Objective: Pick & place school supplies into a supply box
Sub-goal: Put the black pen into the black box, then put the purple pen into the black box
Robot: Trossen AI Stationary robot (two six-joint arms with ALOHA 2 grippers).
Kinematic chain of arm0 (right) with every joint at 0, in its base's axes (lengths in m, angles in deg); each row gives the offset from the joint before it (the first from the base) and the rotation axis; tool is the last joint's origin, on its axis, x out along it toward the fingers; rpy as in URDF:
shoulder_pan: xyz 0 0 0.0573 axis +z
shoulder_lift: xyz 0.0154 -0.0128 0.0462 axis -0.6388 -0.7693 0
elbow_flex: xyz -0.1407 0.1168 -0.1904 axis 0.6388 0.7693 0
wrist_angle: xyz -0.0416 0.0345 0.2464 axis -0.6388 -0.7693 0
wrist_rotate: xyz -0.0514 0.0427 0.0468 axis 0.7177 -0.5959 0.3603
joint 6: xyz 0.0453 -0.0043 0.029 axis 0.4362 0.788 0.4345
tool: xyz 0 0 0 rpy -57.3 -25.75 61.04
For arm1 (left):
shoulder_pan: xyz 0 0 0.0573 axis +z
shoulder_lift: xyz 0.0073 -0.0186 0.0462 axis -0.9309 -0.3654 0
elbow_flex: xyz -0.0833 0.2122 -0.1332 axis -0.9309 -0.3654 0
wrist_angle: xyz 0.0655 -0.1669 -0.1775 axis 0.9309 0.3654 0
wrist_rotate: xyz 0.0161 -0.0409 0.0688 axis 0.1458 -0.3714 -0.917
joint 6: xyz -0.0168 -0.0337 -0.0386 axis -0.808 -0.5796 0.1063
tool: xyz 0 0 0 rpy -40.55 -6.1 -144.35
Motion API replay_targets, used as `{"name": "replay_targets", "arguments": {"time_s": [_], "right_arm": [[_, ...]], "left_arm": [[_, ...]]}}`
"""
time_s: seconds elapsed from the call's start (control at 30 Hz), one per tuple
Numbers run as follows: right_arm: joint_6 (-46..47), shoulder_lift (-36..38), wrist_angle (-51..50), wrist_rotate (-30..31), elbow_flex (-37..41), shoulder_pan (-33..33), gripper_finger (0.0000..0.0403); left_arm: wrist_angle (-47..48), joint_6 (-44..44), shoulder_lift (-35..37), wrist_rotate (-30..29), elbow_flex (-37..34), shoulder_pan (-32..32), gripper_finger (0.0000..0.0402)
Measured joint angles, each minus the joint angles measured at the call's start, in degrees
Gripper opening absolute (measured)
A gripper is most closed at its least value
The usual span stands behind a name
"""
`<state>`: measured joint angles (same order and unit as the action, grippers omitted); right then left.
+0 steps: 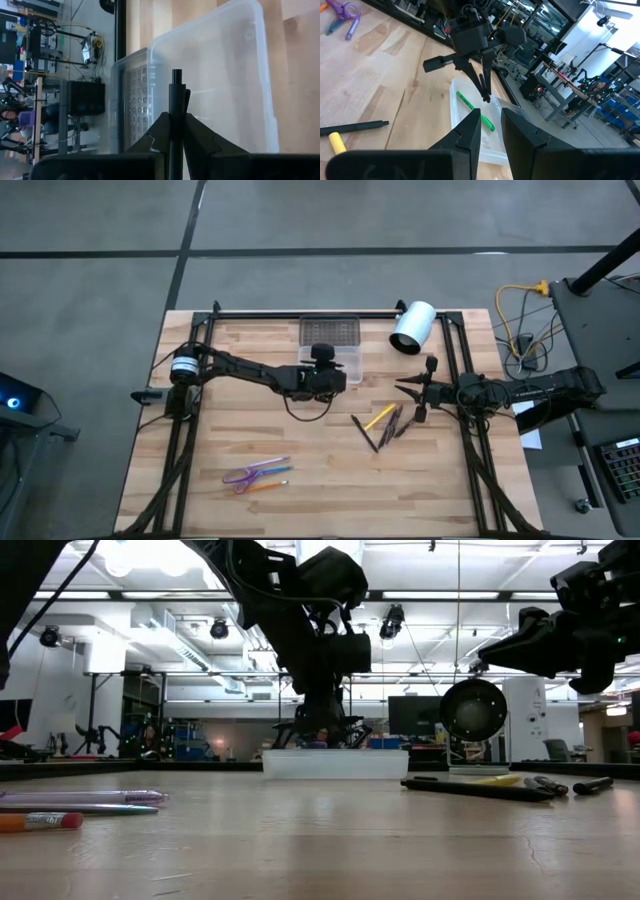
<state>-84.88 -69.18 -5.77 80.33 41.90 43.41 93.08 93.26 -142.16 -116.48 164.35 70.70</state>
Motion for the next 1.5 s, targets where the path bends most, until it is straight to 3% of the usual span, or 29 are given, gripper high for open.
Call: {"name": "replay_targets", "arguments": {"time_s": [0.5,0.97,1.5], "right_arm": [[0.0,0.0,0.0,0.0,0.0,0.0,0.0068],[0.0,0.0,0.0,0.0,0.0,0.0,0.0068],[0.0,0.0,0.0,0.0,0.0,0.0,0.0068]], "left_arm": [[-1.1,0.0,0.0,0.0,0.0,1.1,0.0058],[0.0,1.0,0.1,0.0,1.7,0.7,0.0061],[4.9,-2.6,0.6,-0.1,2.1,-4.9,0.0061]]}}
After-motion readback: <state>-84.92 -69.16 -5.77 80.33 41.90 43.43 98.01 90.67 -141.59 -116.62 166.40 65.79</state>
